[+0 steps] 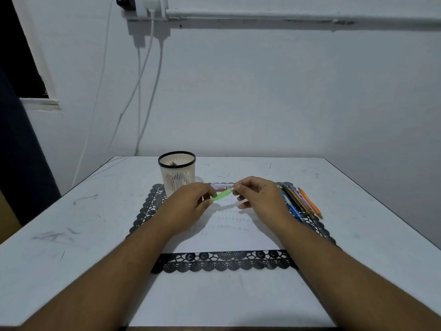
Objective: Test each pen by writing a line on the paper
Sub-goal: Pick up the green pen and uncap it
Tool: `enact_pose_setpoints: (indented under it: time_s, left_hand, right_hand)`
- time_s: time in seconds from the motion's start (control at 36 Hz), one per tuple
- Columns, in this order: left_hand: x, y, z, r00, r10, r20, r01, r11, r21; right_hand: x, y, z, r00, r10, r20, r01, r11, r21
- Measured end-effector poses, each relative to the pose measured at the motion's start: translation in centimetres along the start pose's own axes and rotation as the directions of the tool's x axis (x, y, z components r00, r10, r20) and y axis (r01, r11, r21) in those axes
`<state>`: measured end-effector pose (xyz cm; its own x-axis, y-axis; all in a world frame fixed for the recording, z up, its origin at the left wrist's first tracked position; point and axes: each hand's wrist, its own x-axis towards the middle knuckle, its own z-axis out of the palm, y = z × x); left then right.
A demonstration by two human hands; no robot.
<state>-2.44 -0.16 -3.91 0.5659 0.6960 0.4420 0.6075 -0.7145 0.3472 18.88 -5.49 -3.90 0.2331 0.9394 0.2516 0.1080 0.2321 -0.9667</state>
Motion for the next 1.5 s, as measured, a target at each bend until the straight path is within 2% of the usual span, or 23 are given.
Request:
enact_pose_setpoints:
  time_s: [0.14, 0.28, 0.56, 0.72, 0.92, 1.17, 1.33, 1.5]
  left_hand:
    - [0.1, 0.0, 0.0, 1.000, -0.004, 0.001, 0.004, 1.000, 0.014]
    - [0.1, -0.3, -0.1, 1.000, -0.012, 0.000, 0.012, 1.000, 0.013]
    - [0.2, -0.4, 0.0, 1.000, 0.004, -0.019, -0.003, 1.000, 0.020]
    - [0.3, -0.4, 0.0, 1.000, 0.006, -0.026, -0.005, 1.000, 0.024]
    - [0.1, -0.5, 0.0, 0.999, 0.018, -0.034, -0.018, 1.000, 0.015]
    - [0.2, -0.7, 0.0, 0.997, 0.067, -0.044, -0.066, 0.997, 0.035]
    - [0.1, -0.6, -0.2, 0.992, 0.108, -0.057, -0.101, 0.989, 0.112]
    - [0.0, -0.5, -0.1, 0.994, 0.091, -0.055, -0.088, 0.995, 0.050]
  right_hand:
    - [0.5, 0.0, -0.4, 0.997, 0.045, -0.059, -0.042, 0.997, 0.060]
    - [0.4, 0.0, -0.8, 0.997, 0.075, -0.013, -0.074, 0.996, 0.054]
    - [0.4, -0.1, -0.9, 0.998, 0.026, 0.050, -0.027, 1.000, 0.004]
    - [0.2, -0.3, -0.8, 0.995, 0.029, 0.094, -0.034, 0.998, 0.051]
    - [-0.1, -0.5, -0.6, 0.992, 0.026, 0.126, -0.029, 0.999, 0.024]
    - [0.0, -0.2, -1.0, 0.990, 0.013, 0.141, -0.002, 0.997, -0.079]
    - [0.1, 0.1, -1.1, 0.982, -0.013, 0.189, 0.061, 0.966, -0.251]
    - [-0.1, 0.1, -0.8, 0.984, -0.011, 0.177, 0.037, 0.989, -0.142]
